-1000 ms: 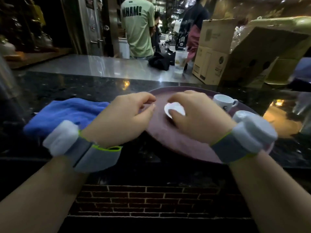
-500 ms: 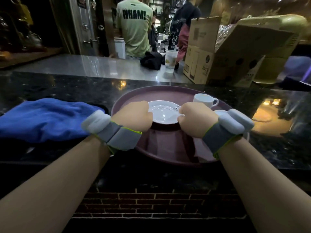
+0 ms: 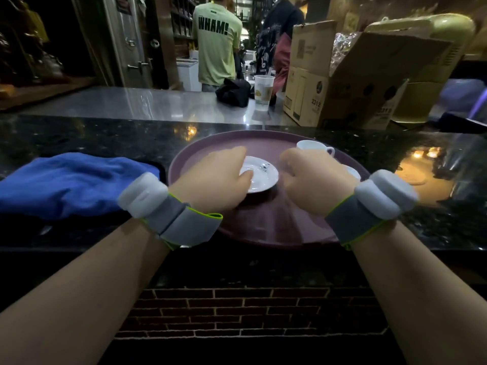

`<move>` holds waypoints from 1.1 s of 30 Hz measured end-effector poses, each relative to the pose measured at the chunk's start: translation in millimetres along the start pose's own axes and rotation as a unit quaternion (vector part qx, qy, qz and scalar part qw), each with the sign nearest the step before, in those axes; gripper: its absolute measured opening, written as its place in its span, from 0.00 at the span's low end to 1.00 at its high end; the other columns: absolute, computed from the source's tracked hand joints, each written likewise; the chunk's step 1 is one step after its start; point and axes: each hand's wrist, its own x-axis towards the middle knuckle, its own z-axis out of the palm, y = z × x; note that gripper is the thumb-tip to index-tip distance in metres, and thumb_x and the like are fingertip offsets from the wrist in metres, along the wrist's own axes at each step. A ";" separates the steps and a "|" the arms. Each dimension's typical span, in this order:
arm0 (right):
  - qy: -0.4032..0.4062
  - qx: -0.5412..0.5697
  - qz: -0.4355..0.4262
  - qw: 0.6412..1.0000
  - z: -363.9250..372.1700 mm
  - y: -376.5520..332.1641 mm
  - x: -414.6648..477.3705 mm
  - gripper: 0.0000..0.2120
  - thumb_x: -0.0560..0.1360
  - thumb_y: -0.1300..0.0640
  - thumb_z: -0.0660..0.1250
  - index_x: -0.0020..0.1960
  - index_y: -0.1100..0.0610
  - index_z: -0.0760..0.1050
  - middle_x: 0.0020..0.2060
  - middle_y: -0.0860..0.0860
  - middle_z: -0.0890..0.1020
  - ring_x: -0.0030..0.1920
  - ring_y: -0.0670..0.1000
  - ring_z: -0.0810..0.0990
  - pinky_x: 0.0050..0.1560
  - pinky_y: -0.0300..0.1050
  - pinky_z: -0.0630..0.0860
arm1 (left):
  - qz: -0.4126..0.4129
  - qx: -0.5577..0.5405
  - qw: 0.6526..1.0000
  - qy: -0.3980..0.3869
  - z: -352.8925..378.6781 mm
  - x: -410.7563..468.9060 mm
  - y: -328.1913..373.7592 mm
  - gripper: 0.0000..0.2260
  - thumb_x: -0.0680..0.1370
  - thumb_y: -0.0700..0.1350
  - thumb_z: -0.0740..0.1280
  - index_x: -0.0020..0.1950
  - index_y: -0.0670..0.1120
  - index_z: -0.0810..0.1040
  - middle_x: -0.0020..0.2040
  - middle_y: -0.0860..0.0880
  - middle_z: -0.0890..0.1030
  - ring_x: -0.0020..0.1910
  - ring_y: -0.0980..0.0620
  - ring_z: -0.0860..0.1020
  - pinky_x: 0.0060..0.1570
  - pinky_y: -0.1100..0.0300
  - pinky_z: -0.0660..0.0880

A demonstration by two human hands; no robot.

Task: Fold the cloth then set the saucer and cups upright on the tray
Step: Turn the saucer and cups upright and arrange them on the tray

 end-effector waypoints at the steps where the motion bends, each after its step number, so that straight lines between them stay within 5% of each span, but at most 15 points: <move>1: 0.028 -0.001 0.005 1.000 -2.5 11.0 -5.1 0.04 0.76 0.59 0.59 0.44 0.60 0.69 0.46 0.59 0.78 0.51 0.61 0.77 0.41 0.43 0.70 | 0.027 -0.027 0.999 -0.007 2.8 2.1 12.6 0.17 0.78 0.48 0.58 0.64 0.42 0.68 0.64 0.43 0.75 0.65 0.44 0.71 0.59 0.55 0.68; 3: 0.086 0.012 0.016 0.996 -6.0 25.7 -10.8 0.11 0.75 0.59 0.60 0.55 0.62 0.73 0.55 0.60 0.79 0.57 0.62 0.76 0.54 0.49 0.74 | 0.072 -0.069 0.995 -0.011 5.0 4.4 27.6 0.21 0.76 0.49 0.61 0.68 0.46 0.66 0.69 0.48 0.72 0.68 0.50 0.68 0.65 0.58 0.65; 6: 0.128 0.008 0.049 0.991 -15.4 52.3 -23.1 0.19 0.74 0.56 0.62 0.64 0.59 0.71 0.59 0.60 0.77 0.60 0.61 0.75 0.58 0.50 0.71 | 0.112 -0.104 0.988 -0.037 12.5 11.1 50.8 0.23 0.73 0.48 0.66 0.68 0.47 0.67 0.68 0.48 0.73 0.67 0.52 0.70 0.65 0.60 0.66; 16: 0.075 0.022 0.066 0.995 -1.7 109.1 -35.5 0.16 0.74 0.53 0.63 0.55 0.63 0.77 0.53 0.61 0.82 0.56 0.61 0.78 0.54 0.49 0.73 | 0.081 -0.119 0.984 -0.106 46.9 53.3 83.8 0.23 0.68 0.42 0.73 0.60 0.39 0.71 0.59 0.38 0.78 0.59 0.41 0.75 0.61 0.46 0.72; 26: 0.118 0.066 0.046 0.990 0.8 115.9 -32.1 0.13 0.74 0.54 0.62 0.51 0.61 0.77 0.50 0.60 0.82 0.54 0.62 0.78 0.52 0.50 0.74 | 0.013 -0.229 0.973 -0.026 50.9 54.6 89.8 0.15 0.72 0.39 0.70 0.56 0.38 0.75 0.55 0.39 0.81 0.56 0.43 0.78 0.62 0.48 0.72; 30: 0.121 0.246 0.050 0.960 -3.9 111.5 -25.6 0.09 0.72 0.59 0.63 0.44 0.64 0.78 0.44 0.63 0.84 0.50 0.62 0.81 0.55 0.58 0.78 | -0.003 -0.297 0.955 0.008 31.5 42.0 86.8 0.12 0.75 0.43 0.66 0.57 0.41 0.75 0.49 0.43 0.79 0.41 0.49 0.76 0.44 0.54 0.76; 33: 0.121 0.338 0.071 0.930 -0.9 106.6 -19.2 0.06 0.71 0.63 0.63 0.47 0.60 0.76 0.44 0.60 0.84 0.48 0.61 0.82 0.54 0.56 0.79 | -0.041 -0.395 0.917 -0.030 18.4 33.1 82.5 0.10 0.78 0.42 0.61 0.57 0.41 0.75 0.48 0.44 0.77 0.42 0.50 0.76 0.42 0.59 0.77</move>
